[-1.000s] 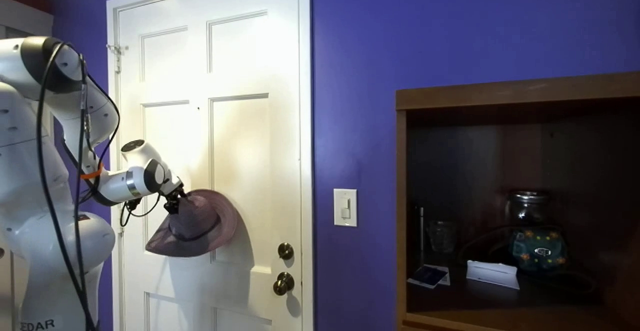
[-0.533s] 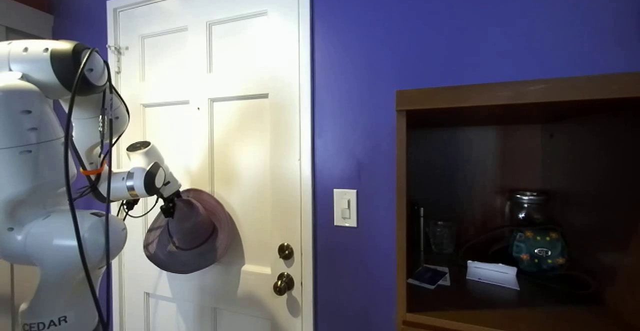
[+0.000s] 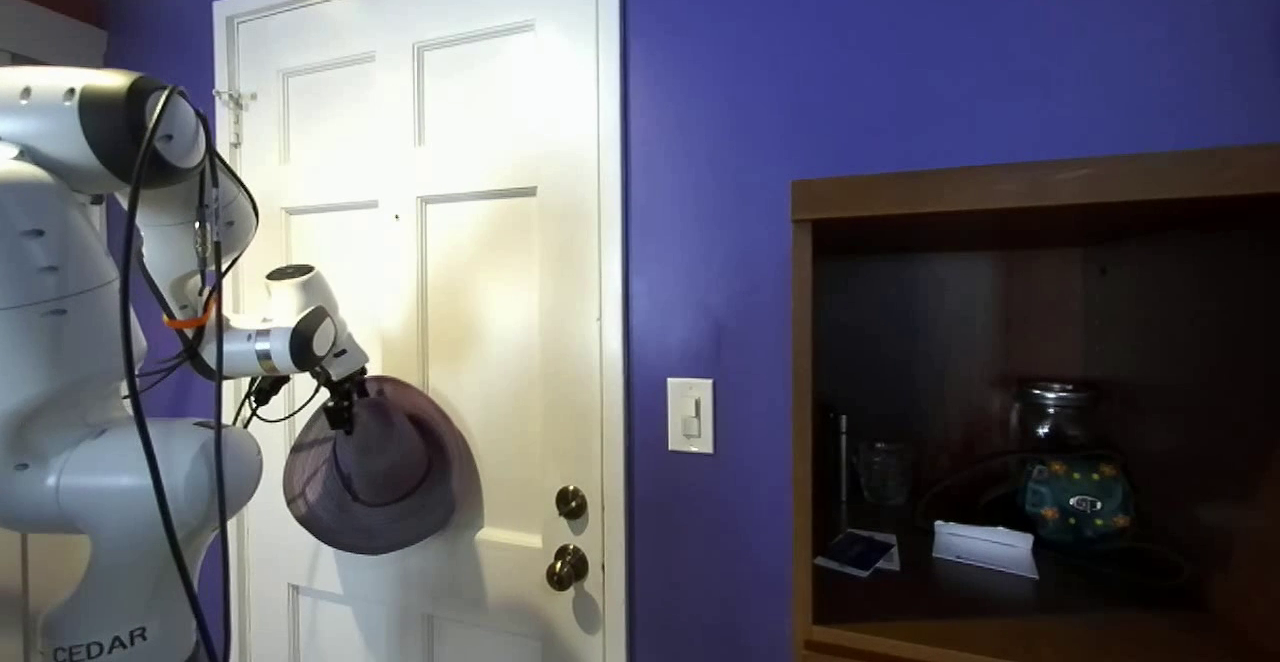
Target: Hang the hat on the door
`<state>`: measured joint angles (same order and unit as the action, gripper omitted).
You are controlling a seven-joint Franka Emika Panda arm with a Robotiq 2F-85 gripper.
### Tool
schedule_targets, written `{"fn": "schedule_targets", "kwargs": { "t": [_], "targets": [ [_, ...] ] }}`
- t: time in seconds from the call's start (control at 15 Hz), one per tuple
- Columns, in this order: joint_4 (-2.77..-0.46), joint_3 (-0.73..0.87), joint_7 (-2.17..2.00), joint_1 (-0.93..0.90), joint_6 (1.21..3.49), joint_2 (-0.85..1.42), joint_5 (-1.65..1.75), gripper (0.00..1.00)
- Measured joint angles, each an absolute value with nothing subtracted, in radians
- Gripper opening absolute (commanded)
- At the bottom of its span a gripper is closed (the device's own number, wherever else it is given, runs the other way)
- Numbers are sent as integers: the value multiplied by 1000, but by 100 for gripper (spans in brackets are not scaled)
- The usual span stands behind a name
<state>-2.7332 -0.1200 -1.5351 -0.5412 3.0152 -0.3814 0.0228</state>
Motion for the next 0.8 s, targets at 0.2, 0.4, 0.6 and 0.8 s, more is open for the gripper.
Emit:
{"fn": "schedule_targets", "kwargs": {
  "t": [0.2, 0.4, 0.6, 0.8],
  "targets": [
    [-2727, -144, -1442, -520, 2910, -431, -73, 100],
    [-2719, -166, -1373, -488, 2847, -461, -132, 100],
    [-2712, -187, -1328, -459, 2788, -481, -171, 100],
    [-2711, -205, -1299, -436, 2772, -488, -199, 100]
  ]
}}
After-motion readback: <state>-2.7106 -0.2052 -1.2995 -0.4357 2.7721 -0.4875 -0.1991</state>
